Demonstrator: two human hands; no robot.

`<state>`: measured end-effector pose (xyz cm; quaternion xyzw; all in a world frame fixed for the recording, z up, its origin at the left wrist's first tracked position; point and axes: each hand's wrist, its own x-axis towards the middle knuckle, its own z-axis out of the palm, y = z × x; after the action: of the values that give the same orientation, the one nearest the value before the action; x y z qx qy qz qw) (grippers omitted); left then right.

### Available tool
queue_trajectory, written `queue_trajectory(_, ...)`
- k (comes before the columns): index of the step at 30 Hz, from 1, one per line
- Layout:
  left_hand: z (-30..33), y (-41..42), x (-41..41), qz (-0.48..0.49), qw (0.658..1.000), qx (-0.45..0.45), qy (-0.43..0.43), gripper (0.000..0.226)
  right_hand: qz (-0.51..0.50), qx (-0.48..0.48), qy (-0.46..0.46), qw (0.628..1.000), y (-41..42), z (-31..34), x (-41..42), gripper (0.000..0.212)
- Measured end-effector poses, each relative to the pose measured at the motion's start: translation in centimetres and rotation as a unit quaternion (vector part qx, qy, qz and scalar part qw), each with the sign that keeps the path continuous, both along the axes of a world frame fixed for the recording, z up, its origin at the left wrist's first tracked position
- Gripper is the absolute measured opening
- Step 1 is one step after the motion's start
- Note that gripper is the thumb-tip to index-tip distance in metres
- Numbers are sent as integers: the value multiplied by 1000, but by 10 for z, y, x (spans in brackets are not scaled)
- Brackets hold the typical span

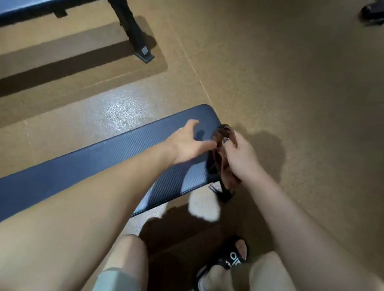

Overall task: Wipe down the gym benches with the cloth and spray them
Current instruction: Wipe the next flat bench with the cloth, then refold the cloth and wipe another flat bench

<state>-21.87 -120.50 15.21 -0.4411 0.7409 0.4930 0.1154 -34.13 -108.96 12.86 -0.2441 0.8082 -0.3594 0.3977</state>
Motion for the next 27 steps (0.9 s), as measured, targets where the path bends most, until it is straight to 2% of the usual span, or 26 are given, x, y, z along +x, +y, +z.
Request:
queue_trajectory(1,31,6,-8,81,992,93,32,58,-5,-17,-9,1000,0,30,4,32)
queue_trajectory(2,63,11,-14,145,969,190,64,49,-3,-31,-7,999,0,58,9,30)
queue_trajectory(4,118,15,-23,189,922,316,118,55,22,-38,40,998,2,101,13,33)
queue_trajectory(5,141,16,-27,192,911,337,138,52,47,-29,64,996,4,122,13,39)
queue_trajectory(9,222,19,-41,224,916,307,125,19,94,-37,90,991,10,208,0,65)
queue_trajectory(11,256,20,-45,227,928,275,109,13,100,-63,9,993,18,247,-11,81)
queue_trajectory(13,285,15,-48,243,930,252,110,19,87,-102,-108,985,19,275,-29,85)
queue_trajectory(15,304,8,-51,258,924,254,121,46,81,-98,-169,977,11,298,-51,86)
queue_trajectory(16,314,6,-52,261,923,257,116,49,82,-84,-183,976,5,309,-61,89)
queue_trajectory(19,337,-4,-57,252,925,257,119,24,94,-58,-210,972,-15,334,-90,87)
queue_trajectory(22,356,-20,-63,232,926,274,120,26,97,-23,-299,949,-41,336,-106,88)
queue_trajectory(24,360,-34,-66,230,927,273,116,33,103,-29,-359,927,-57,337,-111,71)
queue_trajectory(27,363,-62,-71,242,928,257,120,24,84,-21,-326,941,-78,342,-121,56)
